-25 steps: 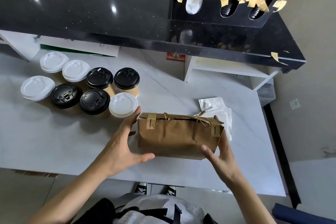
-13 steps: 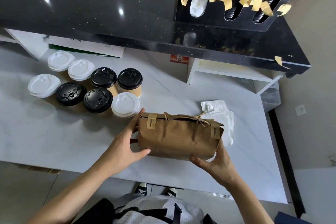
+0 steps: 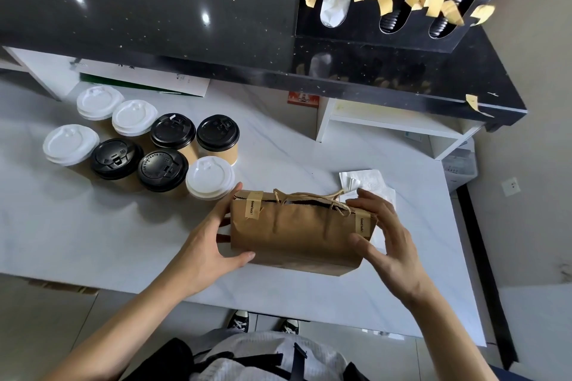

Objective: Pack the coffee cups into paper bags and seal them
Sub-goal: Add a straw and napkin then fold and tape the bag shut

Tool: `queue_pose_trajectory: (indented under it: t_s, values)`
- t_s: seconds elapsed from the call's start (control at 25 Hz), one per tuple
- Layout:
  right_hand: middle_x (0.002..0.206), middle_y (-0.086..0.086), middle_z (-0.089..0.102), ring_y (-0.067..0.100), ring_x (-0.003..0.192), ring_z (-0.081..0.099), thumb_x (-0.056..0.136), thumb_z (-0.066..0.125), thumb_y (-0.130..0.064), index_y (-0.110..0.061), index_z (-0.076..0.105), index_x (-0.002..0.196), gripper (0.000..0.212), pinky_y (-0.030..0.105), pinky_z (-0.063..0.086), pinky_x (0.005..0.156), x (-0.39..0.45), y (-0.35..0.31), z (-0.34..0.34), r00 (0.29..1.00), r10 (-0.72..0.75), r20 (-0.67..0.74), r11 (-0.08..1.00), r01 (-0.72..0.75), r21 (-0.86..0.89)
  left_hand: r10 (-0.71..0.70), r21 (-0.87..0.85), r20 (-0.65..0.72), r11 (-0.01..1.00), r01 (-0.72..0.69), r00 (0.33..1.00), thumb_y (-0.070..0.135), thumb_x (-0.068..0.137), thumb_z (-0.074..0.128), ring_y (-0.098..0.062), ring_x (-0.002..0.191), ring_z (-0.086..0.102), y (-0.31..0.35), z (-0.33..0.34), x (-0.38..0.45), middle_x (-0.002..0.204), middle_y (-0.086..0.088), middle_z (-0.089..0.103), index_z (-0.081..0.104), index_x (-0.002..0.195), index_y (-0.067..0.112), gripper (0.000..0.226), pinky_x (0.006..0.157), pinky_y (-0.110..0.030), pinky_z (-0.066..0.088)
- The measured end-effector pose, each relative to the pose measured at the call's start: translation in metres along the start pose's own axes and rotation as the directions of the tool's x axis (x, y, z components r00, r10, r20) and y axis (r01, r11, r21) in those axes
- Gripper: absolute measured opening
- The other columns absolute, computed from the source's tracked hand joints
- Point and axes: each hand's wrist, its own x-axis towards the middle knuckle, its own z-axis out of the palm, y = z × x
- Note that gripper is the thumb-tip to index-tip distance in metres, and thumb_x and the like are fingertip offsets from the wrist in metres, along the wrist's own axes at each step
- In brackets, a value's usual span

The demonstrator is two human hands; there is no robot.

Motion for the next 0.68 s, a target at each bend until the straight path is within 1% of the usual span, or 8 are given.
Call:
queue_pose_trajectory:
  t_s: [0.08, 0.16, 0.24, 0.32, 0.36, 0.48, 0.6, 0.68]
  values:
    - [0.148, -0.013, 0.051, 0.015, 0.140, 0.046, 0.080, 0.069, -0.048, -0.040, 0.060, 0.127, 0.049, 0.047, 0.042, 0.112, 0.001, 0.003, 0.002, 1.000, 0.025, 0.009, 1.000, -0.025, -0.017, -0.008, -0.003, -0.003, 1.000, 0.008, 1.000, 0.008, 0.073, 0.090, 0.001, 0.126, 0.054, 0.000, 0.000, 0.000, 0.143, 0.019, 0.054, 0.022, 0.157, 0.044, 0.115, 0.090, -0.009, 0.050]
    - [0.148, -0.013, 0.052, 0.015, 0.139, 0.048, 0.079, 0.071, -0.049, -0.040, 0.058, 0.131, 0.055, 0.046, 0.042, 0.113, -0.001, 0.009, 0.005, 0.999, 0.038, -0.012, 0.999, -0.038, -0.006, -0.018, -0.005, -0.006, 1.000, 0.018, 1.000, 0.008, 0.073, 0.090, 0.002, 0.126, 0.055, 0.000, 0.000, -0.001, 0.142, 0.018, 0.055, 0.023, 0.157, 0.043, 0.113, 0.091, -0.011, 0.050]
    - [0.151, -0.016, 0.049, 0.011, 0.142, 0.044, 0.077, 0.075, -0.050, -0.040, 0.048, 0.144, 0.073, 0.037, 0.039, 0.116, -0.005, 0.014, 0.010, 0.998, 0.058, -0.035, 0.998, -0.057, 0.021, -0.014, 0.011, -0.011, 1.000, 0.014, 1.000, 0.010, 0.073, 0.090, 0.001, 0.128, 0.054, -0.001, 0.000, -0.002, 0.143, 0.019, 0.054, 0.024, 0.158, 0.041, 0.112, 0.096, -0.016, 0.051]
    - [0.157, -0.020, 0.040, 0.007, 0.145, 0.040, 0.074, 0.078, -0.051, -0.033, 0.034, 0.156, 0.095, 0.026, 0.034, 0.117, -0.011, 0.022, 0.017, 0.996, 0.078, -0.051, 0.996, -0.076, 0.036, -0.009, 0.024, -0.018, 1.000, 0.009, 1.000, 0.012, 0.073, 0.091, 0.000, 0.130, 0.053, -0.001, -0.002, -0.003, 0.146, 0.019, 0.052, 0.024, 0.158, 0.040, 0.112, 0.101, -0.018, 0.050]
    - [0.160, -0.021, 0.036, 0.006, 0.147, 0.037, 0.073, 0.080, -0.051, -0.030, 0.028, 0.159, 0.103, 0.024, 0.032, 0.118, -0.015, 0.026, 0.021, 0.995, 0.088, -0.047, 0.996, -0.087, 0.033, -0.004, 0.026, -0.014, 1.000, 0.004, 1.000, 0.012, 0.073, 0.090, 0.000, 0.132, 0.052, -0.001, -0.003, -0.003, 0.148, 0.019, 0.050, 0.023, 0.158, 0.039, 0.112, 0.102, -0.019, 0.049]
    - [0.165, -0.018, 0.026, 0.008, 0.150, 0.033, 0.070, 0.086, -0.050, -0.031, 0.017, 0.162, 0.116, 0.030, 0.032, 0.119, -0.026, 0.040, 0.035, 0.994, 0.110, -0.012, 0.994, -0.110, 0.002, 0.022, 0.068, 0.028, 0.997, -0.024, 0.999, 0.018, 0.076, 0.089, 0.000, 0.140, 0.043, -0.001, -0.004, -0.003, 0.156, 0.024, 0.038, 0.020, 0.159, 0.039, 0.110, 0.106, -0.020, 0.046]
    - [0.160, -0.008, 0.038, 0.012, 0.144, 0.042, 0.068, 0.086, -0.058, -0.033, 0.021, 0.160, 0.115, 0.044, 0.041, 0.115, -0.030, 0.046, 0.045, 0.985, 0.165, -0.041, 0.986, -0.166, -0.027, -0.016, 0.060, 0.069, 0.998, 0.012, 0.998, 0.018, 0.079, 0.087, 0.012, 0.131, 0.045, -0.002, -0.003, -0.004, 0.147, 0.039, 0.040, 0.013, 0.156, 0.050, 0.111, 0.097, -0.009, 0.047]
    - [0.155, -0.007, 0.045, 0.013, 0.141, 0.046, 0.071, 0.086, -0.052, -0.030, 0.026, 0.158, 0.108, 0.050, 0.044, 0.112, -0.027, 0.045, 0.048, 0.981, 0.181, -0.075, 0.983, -0.183, -0.023, -0.046, 0.052, 0.080, 0.998, 0.041, 0.996, 0.016, 0.082, 0.084, 0.014, 0.124, 0.051, -0.002, -0.001, -0.005, 0.139, 0.038, 0.048, 0.012, 0.156, 0.051, 0.109, 0.093, -0.008, 0.048]
